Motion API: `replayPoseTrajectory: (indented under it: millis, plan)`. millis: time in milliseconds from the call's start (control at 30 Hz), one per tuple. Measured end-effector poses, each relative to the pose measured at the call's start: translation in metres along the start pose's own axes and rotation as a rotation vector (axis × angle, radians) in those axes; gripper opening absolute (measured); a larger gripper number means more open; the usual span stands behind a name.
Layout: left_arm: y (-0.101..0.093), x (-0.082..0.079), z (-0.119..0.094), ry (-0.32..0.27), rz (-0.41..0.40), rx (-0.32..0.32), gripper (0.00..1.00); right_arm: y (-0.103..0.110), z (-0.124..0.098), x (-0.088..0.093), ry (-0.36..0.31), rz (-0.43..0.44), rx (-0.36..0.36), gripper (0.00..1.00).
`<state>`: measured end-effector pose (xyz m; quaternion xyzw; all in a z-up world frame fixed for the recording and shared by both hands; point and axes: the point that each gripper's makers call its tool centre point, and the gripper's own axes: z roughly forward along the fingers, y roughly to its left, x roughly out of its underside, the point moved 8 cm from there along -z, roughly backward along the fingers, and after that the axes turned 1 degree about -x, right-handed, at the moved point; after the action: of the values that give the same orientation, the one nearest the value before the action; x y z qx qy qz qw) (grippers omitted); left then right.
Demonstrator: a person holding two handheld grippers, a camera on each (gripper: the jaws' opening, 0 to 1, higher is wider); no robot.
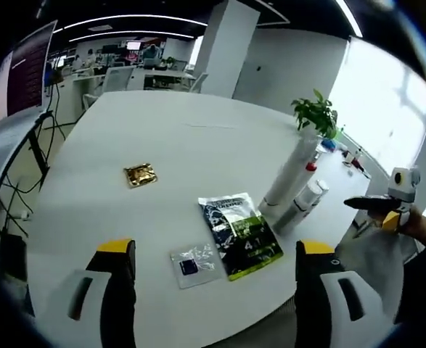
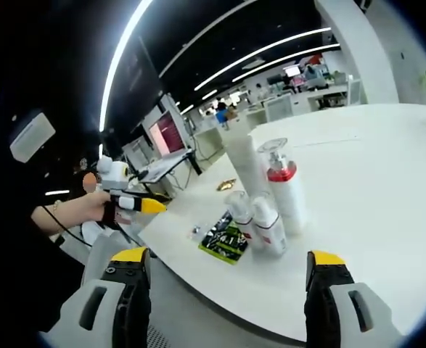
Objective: Arrange the skincare products in the storage area until every visible bottle or jar stands upright without overlapping.
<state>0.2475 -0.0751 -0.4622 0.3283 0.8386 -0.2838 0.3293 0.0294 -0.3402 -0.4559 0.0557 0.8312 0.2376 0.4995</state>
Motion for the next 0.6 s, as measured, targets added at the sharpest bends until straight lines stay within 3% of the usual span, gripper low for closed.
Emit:
replayPoseTrajectory:
  millis: [467,600]
  plan:
    - [0.034,-0.013,0.036,0.144,-0.028,-0.05,0.82,-0.006,-0.001,-0.003,-0.027,0.046,0.026,0.93]
    - [0.032,-0.018,0.043,0.164,-0.045,-0.068,0.8,-0.006,0.0,-0.002,-0.016,0.044,0.027,0.93]
